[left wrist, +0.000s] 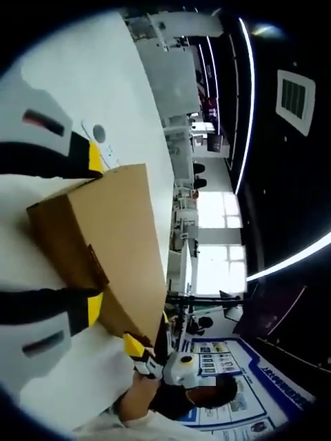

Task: Operate the shoe box by opening the lid, removing the specified soft item, and placing it in the target area until the item is outside and the box remains undamaged.

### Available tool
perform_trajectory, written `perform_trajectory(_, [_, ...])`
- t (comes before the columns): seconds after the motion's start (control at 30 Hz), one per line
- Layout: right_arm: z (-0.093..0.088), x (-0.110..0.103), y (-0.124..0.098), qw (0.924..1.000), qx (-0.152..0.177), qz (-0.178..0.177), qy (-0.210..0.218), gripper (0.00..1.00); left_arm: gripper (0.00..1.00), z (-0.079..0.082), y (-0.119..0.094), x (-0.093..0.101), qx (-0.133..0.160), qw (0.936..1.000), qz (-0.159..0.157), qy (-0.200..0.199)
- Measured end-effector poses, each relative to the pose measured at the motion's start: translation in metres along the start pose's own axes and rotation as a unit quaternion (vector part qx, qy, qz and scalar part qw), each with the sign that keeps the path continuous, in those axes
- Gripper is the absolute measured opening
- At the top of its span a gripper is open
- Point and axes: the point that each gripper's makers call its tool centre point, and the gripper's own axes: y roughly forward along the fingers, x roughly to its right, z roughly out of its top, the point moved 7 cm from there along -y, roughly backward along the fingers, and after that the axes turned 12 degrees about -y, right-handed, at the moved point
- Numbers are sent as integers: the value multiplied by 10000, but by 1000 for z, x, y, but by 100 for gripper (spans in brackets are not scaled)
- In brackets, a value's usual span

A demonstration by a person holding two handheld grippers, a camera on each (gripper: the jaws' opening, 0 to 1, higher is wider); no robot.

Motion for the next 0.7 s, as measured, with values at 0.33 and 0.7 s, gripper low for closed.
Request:
perform_trajectory(0.33, [-2, 0, 1, 9999, 111, 19, -53, 97, 64, -7, -5, 6, 267, 9996, 56, -24])
perform_trajectory(0.7, [-5, 4, -4, 9997, 200, 131, -59, 95, 65, -9, -8, 15, 306, 9993, 193, -67])
